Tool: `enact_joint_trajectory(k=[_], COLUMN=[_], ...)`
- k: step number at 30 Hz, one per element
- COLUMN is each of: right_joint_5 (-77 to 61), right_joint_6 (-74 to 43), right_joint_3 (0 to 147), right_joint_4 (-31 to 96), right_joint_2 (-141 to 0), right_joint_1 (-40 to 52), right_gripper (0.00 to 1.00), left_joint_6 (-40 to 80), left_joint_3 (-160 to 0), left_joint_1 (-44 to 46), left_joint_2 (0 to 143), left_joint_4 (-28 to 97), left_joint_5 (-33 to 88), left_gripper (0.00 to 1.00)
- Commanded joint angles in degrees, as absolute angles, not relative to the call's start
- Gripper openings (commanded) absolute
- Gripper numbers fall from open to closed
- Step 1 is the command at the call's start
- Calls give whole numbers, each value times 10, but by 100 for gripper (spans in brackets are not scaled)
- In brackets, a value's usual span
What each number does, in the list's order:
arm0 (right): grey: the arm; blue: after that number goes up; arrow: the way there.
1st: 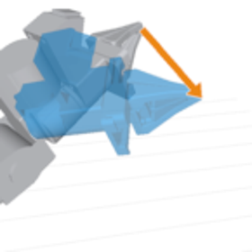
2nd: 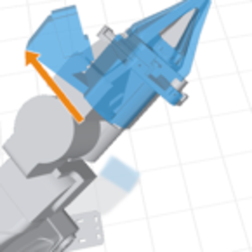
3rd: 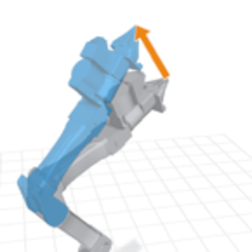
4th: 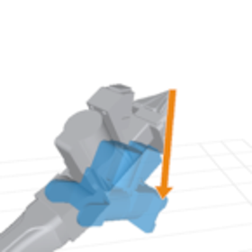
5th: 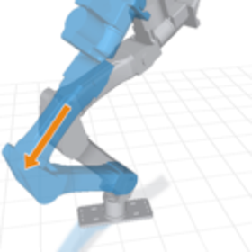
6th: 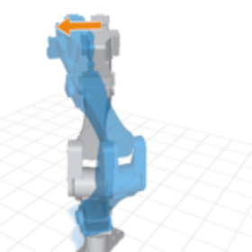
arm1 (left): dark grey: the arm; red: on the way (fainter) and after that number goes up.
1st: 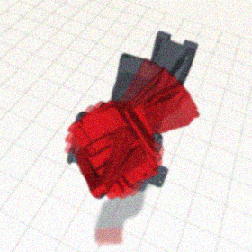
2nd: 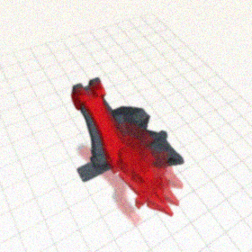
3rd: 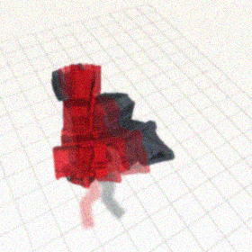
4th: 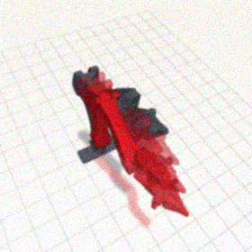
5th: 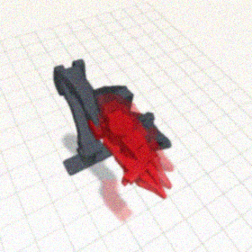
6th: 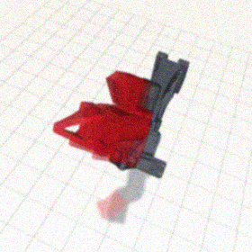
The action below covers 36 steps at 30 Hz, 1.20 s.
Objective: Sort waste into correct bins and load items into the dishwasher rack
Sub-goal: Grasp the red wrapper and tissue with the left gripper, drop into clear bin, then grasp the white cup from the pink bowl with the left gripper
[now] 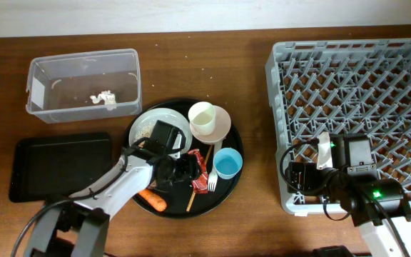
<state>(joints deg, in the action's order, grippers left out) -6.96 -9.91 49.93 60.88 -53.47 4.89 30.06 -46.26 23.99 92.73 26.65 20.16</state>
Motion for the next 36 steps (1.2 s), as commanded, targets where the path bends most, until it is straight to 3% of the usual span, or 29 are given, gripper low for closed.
enact_joint_trajectory(k=[1,4,7,10,12,15,16,17,18,19,23,25,31,32,33,36], right_joint_5=[-69,-69,-69,-69,-69,-69,-69,-69,-69,-69,-69,-69,-69,-69,-69,-69], right_joint_6=[-100,-100,-100,-100,-100,-100,-100,-100,-100,-100,-100,-100,-100,-100,-100,-100], right_joint_3=[510,510,510,510,510,510,510,510,510,510,510,510,510,510,510,510], right_joint_4=[607,607,608,608,608,607,607,607,608,608,608,608,614,616,618,625], right_joint_2=[-533,-533,-533,-533,-533,-533,-533,-533,-533,-533,-533,-533,-533,-533,-533,-533], right_joint_1=[52,52,52,52,52,52,52,52,52,52,52,52,52,52,52,52], right_gripper=[99,99,99,99,99,99,99,99,99,99,99,99,99,99,99,99], left_joint_6=[306,306,251,198,192,192,192,192,192,191,108,105,111,112,112,112], left_joint_3=[-460,-476,-536,-608,-643,-643,-643,-643,-644,-644,-726,-759,-759,-759,-759,-759], left_joint_1=[249,249,235,153,53,-53,-62,-67,-71,-73,-59,-5,181,189,197,198], left_joint_2=[944,944,907,840,822,867,892,923,956,961,939,919,1006,1034,1067,1089], left_joint_4=[259,247,331,415,369,172,134,97,65,60,228,339,316,301,272,246], left_joint_5=[208,208,206,166,97,30,30,30,41,49,51,92,118,130,153,153], left_gripper=[25,1,0,0,1,1,6,38,95,99,99,99,96,90,78,31])
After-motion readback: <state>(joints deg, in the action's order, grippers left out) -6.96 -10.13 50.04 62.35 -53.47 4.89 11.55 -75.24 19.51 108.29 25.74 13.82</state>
